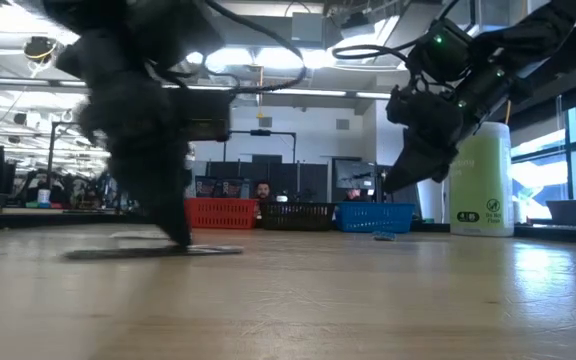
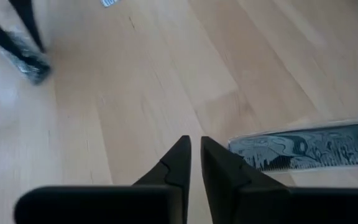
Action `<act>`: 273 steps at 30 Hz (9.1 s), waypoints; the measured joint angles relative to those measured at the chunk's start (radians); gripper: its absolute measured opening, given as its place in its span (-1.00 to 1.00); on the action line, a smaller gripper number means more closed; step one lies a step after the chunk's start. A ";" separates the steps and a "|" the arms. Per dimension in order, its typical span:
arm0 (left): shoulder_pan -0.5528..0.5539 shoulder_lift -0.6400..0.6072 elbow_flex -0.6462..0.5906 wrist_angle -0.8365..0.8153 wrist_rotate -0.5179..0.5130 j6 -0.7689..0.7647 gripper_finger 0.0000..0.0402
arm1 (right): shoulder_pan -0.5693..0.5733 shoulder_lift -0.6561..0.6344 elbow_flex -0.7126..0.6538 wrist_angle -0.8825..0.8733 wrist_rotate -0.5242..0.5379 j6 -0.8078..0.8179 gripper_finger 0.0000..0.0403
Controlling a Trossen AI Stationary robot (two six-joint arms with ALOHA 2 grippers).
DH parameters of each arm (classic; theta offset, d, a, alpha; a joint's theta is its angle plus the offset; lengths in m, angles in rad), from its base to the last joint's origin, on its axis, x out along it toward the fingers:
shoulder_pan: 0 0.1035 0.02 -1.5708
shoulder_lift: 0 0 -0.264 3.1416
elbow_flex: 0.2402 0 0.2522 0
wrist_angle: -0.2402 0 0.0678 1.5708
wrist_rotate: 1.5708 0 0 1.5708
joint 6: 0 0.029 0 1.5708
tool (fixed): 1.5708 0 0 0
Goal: Pick & Place Travel size toiletries
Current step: Put the black comb into the blue bin
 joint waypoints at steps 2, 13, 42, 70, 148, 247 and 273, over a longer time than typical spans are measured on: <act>0.013 0.007 0.031 -0.004 -0.079 0.063 -0.44 | 0.000 0.000 0.005 0.000 0.000 -0.002 -0.83; 0.135 0.182 0.213 0.009 -0.128 0.343 -0.44 | 0.005 0.000 0.070 -0.032 -0.055 -0.031 -0.96; 0.049 0.181 0.461 -0.526 -0.160 0.295 -0.27 | 0.131 0.000 0.133 -0.234 0.082 -0.062 -0.89; 0.078 0.087 0.226 -0.246 -0.062 0.190 0.17 | 0.179 0.000 0.133 -0.261 0.147 -0.063 -0.87; 0.093 0.102 0.162 -0.056 0.036 0.173 -0.30 | 0.332 0.466 0.132 0.368 0.224 -0.548 -0.38; 0.131 -0.504 -0.050 0.257 -0.320 0.474 0.08 | -0.507 0.004 0.350 -0.334 0.131 -0.668 -0.95; 0.131 -0.504 -0.049 0.257 -0.318 0.474 0.07 | -0.652 0.319 0.525 -0.525 0.023 -0.773 -0.95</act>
